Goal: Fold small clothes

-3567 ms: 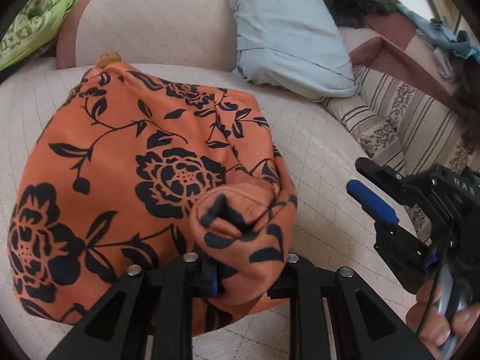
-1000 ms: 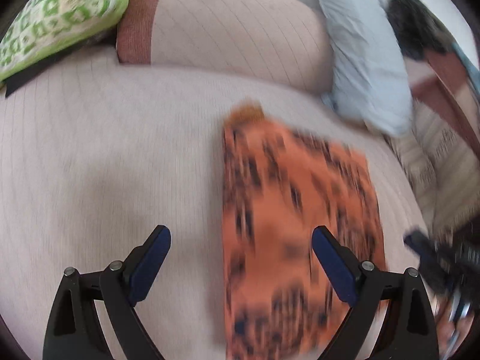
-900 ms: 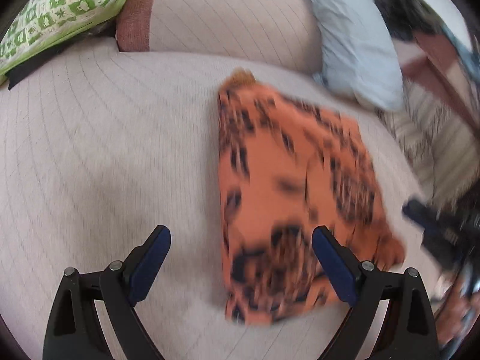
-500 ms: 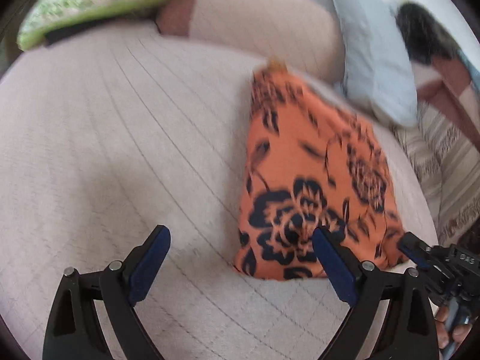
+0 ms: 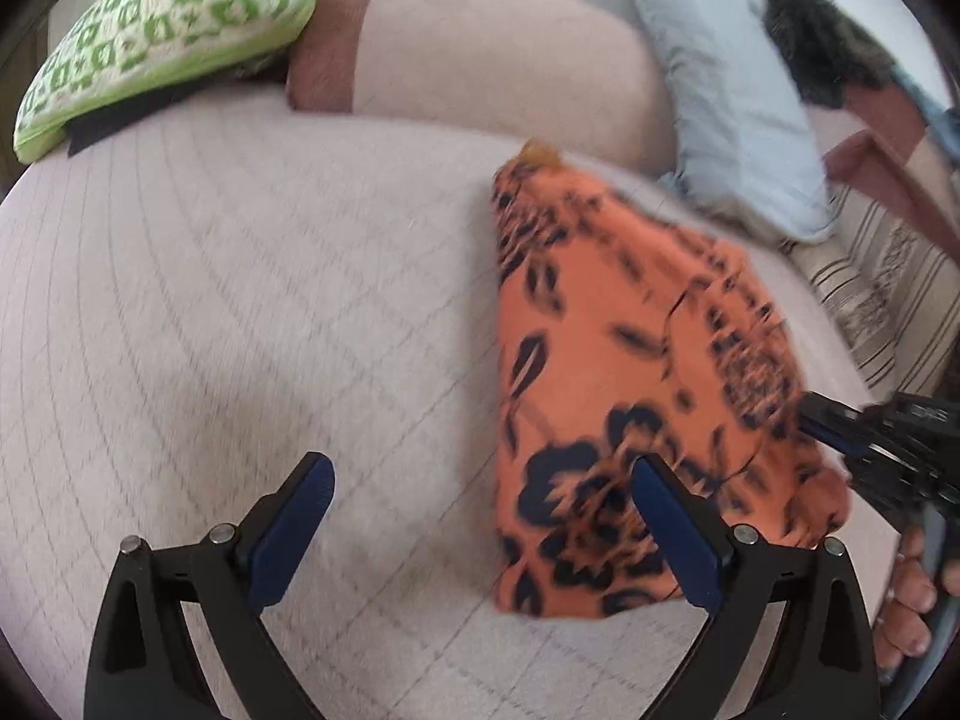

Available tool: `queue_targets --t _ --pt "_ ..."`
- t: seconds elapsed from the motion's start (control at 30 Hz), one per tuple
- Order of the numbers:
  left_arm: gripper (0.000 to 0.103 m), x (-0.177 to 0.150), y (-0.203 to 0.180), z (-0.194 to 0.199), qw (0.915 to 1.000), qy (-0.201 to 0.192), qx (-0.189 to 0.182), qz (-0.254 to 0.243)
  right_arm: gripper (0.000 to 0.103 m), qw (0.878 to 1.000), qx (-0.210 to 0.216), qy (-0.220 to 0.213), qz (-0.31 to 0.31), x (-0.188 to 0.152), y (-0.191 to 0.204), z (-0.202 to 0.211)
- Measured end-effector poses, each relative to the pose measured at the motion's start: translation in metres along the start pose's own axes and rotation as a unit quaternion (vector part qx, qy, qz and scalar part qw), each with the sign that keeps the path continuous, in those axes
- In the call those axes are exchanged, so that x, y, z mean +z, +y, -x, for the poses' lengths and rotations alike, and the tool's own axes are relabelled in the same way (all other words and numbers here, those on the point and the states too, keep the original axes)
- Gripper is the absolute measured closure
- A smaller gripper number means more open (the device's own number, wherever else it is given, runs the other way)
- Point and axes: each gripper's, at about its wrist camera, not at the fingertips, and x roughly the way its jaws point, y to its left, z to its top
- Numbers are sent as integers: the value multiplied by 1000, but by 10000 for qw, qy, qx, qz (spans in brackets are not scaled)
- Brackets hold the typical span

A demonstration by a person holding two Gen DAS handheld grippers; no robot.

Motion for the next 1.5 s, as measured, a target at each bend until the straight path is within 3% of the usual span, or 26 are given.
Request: queue_targets --t 0.07,0.13,0.2,0.3,0.37,0.57,0.67,0.9,1.5 --pt "3 9 -7 -6 10000 -28 -22 -84 95 9997 174 34 187 8 13 -11" --pt "3 7 -8 -24 9992 329 72 -208 95 9992 -90 175 341 10 22 -34" --pt "3 1 -9 -44 9970 709 -110 -285 97 9981 -364 372 320 13 23 -59" --pt "3 5 -7 -45 9966 760 -250 -189 97 9985 -229 434 250 18 22 -59" --pt "3 11 -4 -39 9974 595 -395 -65 97 9989 -143 398 195 21 23 -49" --pt "3 15 -18 -12 9991 -17 -7 -432 95 9997 94 69 203 29 11 -12" --pt "3 13 -29 -11 9970 -132 296 -709 95 9996 -64 115 247 25 14 -11" --pt "3 6 -40 -22 9891 -40 885 -1176 97 9975 -388 481 345 21 7 -30" --pt "3 3 -40 -26 9888 4 930 -1170 97 9978 -259 521 326 21 2 -32"
